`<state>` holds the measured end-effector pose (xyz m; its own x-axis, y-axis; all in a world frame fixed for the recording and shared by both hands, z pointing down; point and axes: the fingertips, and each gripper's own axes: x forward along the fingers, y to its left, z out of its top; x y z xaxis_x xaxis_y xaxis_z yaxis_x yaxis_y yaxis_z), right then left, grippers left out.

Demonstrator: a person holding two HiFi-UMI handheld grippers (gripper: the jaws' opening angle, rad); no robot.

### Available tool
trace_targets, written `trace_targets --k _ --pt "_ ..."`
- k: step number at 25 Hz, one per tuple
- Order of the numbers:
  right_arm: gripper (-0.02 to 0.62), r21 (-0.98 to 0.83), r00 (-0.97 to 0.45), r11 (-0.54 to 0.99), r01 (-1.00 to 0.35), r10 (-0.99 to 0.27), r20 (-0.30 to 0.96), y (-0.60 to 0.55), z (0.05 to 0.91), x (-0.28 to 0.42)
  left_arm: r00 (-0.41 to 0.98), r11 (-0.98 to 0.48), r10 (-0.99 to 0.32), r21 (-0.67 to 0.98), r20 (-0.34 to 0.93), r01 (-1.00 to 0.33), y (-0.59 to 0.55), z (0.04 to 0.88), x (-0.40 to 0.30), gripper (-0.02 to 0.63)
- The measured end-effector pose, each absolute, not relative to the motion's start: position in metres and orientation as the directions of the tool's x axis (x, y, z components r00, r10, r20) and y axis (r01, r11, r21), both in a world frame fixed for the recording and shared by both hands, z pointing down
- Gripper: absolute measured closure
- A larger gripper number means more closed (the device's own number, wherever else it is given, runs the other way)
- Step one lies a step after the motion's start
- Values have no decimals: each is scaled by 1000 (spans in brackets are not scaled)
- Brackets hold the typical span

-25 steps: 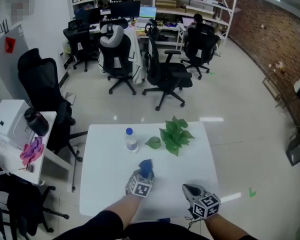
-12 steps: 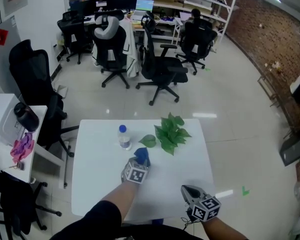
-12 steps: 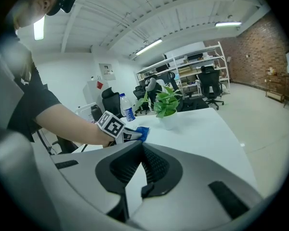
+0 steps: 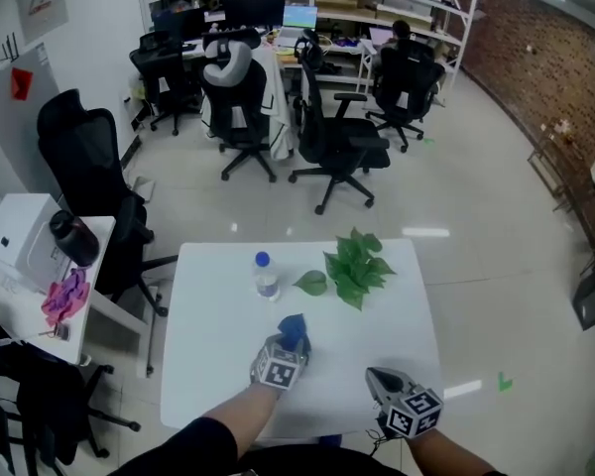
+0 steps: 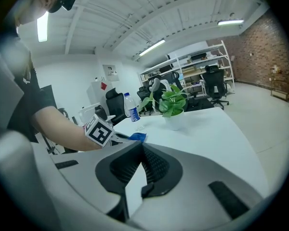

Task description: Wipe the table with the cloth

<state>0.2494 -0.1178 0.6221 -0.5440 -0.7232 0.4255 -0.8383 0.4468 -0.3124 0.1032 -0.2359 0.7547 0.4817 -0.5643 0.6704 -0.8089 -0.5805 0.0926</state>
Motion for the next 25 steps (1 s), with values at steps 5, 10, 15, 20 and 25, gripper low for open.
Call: trace_targets --k 5,10,15,20,25 --pt "584 -319 -530 426 -847 -724 441 -113 627 256 457 -577 -574 61 680 -815 -268 763 105 523" --pt "584 -303 -496 395 -867 -738 458 -113 626 273 457 -581 -592 42 664 -813 -299 761 115 525" --pt "584 -301 -500 402 -865 -739 451 -118 622 267 515 -590 -654 51 554 -805 -296 737 116 525" --pt "584 -310 -528 429 -849 -725 442 -121 621 251 574 -646 -658 27 487 -763 -263 732 117 525" --pt "584 -342 -543 425 -838 -709 450 -116 623 242 547 -655 -629 2 552 -755 -249 748 112 525"
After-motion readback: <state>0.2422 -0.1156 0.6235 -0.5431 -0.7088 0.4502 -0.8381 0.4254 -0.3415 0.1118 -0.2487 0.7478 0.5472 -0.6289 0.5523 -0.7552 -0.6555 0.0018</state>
